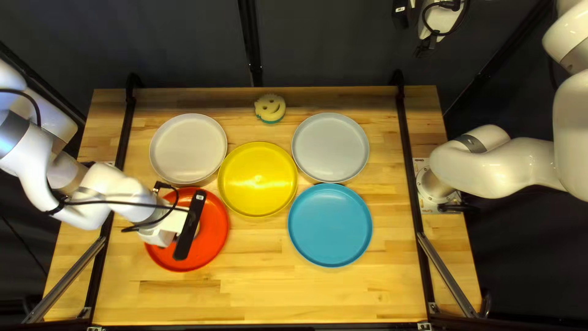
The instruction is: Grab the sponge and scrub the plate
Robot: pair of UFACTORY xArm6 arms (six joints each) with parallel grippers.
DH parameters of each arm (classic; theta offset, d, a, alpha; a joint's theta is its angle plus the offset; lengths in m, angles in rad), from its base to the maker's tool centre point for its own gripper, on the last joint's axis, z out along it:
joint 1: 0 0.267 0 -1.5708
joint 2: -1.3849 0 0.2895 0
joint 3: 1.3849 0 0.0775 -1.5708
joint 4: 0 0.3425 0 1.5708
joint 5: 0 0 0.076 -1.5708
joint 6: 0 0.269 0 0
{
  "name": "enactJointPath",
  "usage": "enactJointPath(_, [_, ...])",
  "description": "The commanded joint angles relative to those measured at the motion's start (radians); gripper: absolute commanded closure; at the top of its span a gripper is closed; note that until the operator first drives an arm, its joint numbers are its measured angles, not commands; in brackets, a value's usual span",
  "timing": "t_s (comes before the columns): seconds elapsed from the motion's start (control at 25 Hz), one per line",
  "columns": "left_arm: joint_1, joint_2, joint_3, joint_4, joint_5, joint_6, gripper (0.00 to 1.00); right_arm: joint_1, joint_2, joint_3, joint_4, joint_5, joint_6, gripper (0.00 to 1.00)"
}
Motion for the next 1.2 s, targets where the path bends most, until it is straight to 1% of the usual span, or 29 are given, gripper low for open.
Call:
enactJointPath(0.04, [-0.046,0.01,-0.009,-0.01,-0.008,-0.042,1.0,0.0,0.0,0.0,0.0,0.0,0.0,0.0])
enactJointPath(0.2, [-0.098,0.019,-0.023,-0.003,-0.01,-0.1,1.0,0.0,0.0,0.0,0.0,0.0,0.0,0.0])
enactJointPath(0.4, [-0.168,0.056,-0.051,-0.004,-0.03,-0.167,1.0,0.0,0.0,0.0,0.0,0.0,0.0,0.0])
enactJointPath(0.48, [-0.177,0.054,-0.053,0.005,-0.026,-0.186,1.0,0.0,0.0,0.0,0.0,0.0,0.0,0.0])
enactJointPath(0.6, [-0.178,0.034,-0.032,0.007,-0.023,-0.197,1.0,0.0,0.0,0.0,0.0,0.0,0.0,0.0])
enactJointPath(0.8, [-0.149,0.001,0.003,-0.005,-0.02,-0.169,1.0,0.0,0.0,0.0,0.0,0.0,0.0,0.0])
enactJointPath(1.04, [-0.048,-0.055,0.074,-0.06,-0.02,-0.032,1.0,0.0,0.0,0.0,0.0,0.0,0.0,0.0])
enactJointPath(1.2, [0.005,-0.092,0.096,-0.066,0.002,0.019,1.0,0.0,0.0,0.0,0.0,0.0,0.0,0.0])
